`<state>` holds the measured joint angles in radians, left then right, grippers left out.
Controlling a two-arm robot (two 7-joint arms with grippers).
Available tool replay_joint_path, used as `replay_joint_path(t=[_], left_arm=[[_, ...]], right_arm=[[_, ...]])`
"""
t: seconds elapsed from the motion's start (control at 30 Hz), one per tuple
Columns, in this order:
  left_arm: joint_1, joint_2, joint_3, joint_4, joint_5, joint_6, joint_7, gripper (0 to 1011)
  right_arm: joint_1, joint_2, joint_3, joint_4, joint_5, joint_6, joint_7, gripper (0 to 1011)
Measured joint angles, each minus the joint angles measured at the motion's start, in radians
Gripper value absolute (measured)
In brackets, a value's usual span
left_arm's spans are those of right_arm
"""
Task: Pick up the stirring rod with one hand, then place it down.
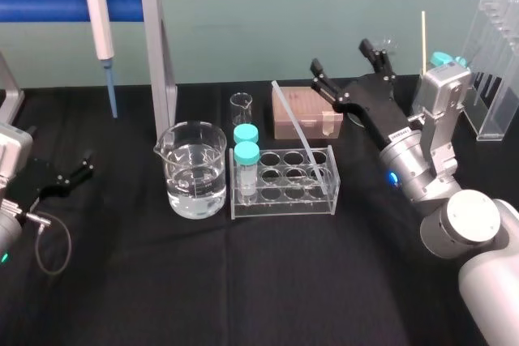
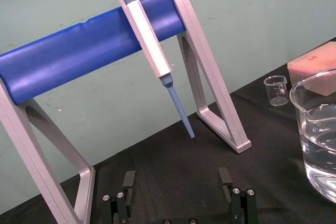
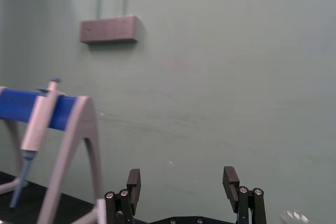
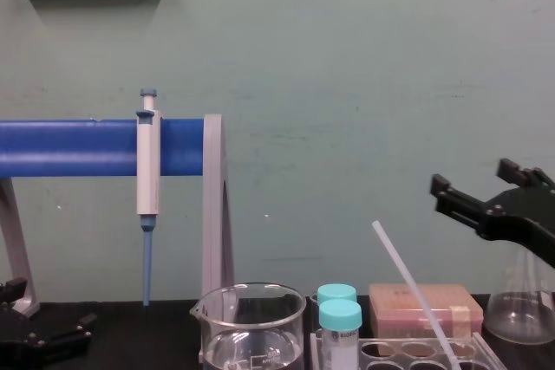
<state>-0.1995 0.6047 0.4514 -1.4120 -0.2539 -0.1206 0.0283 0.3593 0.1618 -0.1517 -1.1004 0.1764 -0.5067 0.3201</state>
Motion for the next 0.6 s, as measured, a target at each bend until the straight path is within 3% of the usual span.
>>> replay_joint_path(t=[0.37, 0.6], left_arm=[[0.000, 0.000, 0.000, 0.000, 0.000, 0.000, 0.000, 1000], [0.000, 0.000, 0.000, 0.000, 0.000, 0.000, 0.000, 1000]], right_arm=[[-0.069, -0.002, 0.057, -0.098, -0.012, 0.181, -0.074, 1004], [-0.086, 0.003, 0.064, -0.111, -0.020, 0.243, -0.084, 1004]])
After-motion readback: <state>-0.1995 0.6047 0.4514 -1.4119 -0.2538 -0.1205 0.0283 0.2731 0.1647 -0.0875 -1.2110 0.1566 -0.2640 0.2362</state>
